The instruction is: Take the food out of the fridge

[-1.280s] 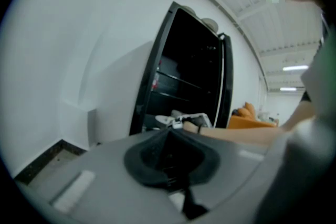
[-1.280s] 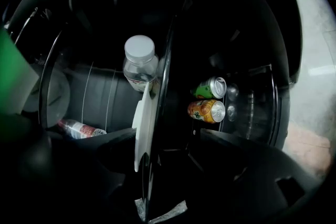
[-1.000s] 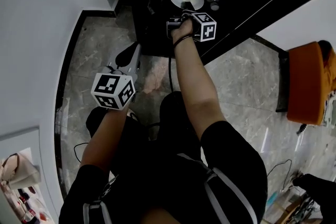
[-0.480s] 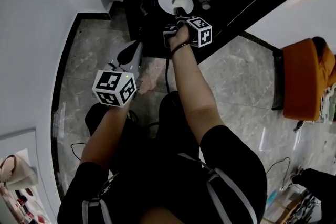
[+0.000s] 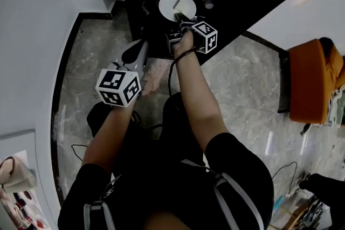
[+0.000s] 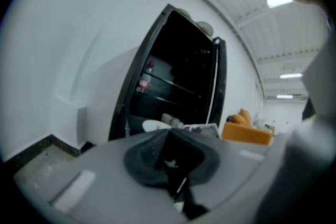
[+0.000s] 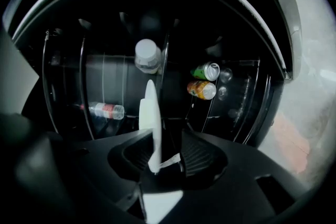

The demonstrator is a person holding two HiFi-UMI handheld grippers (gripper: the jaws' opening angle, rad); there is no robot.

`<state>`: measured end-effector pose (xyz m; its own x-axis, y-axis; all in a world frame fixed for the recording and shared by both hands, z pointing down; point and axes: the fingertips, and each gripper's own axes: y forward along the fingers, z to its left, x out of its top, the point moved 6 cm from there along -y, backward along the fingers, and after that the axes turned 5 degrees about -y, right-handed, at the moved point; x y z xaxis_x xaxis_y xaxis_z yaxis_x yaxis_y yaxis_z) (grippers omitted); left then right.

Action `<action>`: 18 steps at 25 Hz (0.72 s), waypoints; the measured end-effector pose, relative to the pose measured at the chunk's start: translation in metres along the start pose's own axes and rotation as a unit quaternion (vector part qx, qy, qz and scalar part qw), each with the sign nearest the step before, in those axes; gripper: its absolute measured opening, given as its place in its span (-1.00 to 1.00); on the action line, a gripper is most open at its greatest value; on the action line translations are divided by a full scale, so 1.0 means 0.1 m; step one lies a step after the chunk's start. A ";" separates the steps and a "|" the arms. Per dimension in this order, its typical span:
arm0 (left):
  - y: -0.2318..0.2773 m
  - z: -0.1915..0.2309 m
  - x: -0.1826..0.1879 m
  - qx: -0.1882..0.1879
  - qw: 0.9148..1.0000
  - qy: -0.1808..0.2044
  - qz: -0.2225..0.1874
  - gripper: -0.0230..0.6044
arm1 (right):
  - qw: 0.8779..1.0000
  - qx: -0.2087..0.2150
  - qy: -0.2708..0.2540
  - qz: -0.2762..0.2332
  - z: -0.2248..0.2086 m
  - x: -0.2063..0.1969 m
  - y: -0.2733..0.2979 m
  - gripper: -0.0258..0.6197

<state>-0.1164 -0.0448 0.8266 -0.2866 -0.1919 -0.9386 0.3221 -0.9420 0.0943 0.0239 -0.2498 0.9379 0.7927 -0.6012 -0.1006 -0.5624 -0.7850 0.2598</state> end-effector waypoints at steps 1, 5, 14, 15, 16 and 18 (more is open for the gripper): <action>0.01 -0.01 0.00 0.000 1.000 -0.001 0.000 -0.92 | 1.000 0.006 -0.003 0.006 0.01 -0.01 -0.01 -0.48; 0.01 -0.08 -0.03 -0.005 1.000 -0.005 0.001 -0.92 | 0.999 0.034 -0.016 0.020 0.11 -0.04 -0.06 -0.85; 0.05 -0.12 -0.04 -0.008 1.000 -0.006 0.001 -0.92 | 0.998 0.062 -0.017 0.022 0.04 -0.04 -0.19 -0.87; 0.05 -0.12 -0.04 -0.008 1.000 -0.006 0.000 -0.92 | 0.998 0.060 -0.021 0.024 0.04 -0.04 -0.23 -0.87; 0.06 -0.12 -0.03 -0.007 1.000 -0.005 -0.001 -0.92 | 0.998 0.058 -0.025 0.026 0.04 -0.04 -0.27 -0.87; 0.08 -0.11 -0.03 -0.007 1.000 -0.004 -0.003 -0.92 | 0.997 0.058 -0.035 0.030 0.05 -0.04 -0.37 -0.87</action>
<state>-0.1031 -0.0486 0.8270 -0.2964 -0.1882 -0.9363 0.3330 -0.9392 0.0834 0.0402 -0.2193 0.9239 0.7407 -0.6533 -0.1569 -0.6347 -0.7570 0.1552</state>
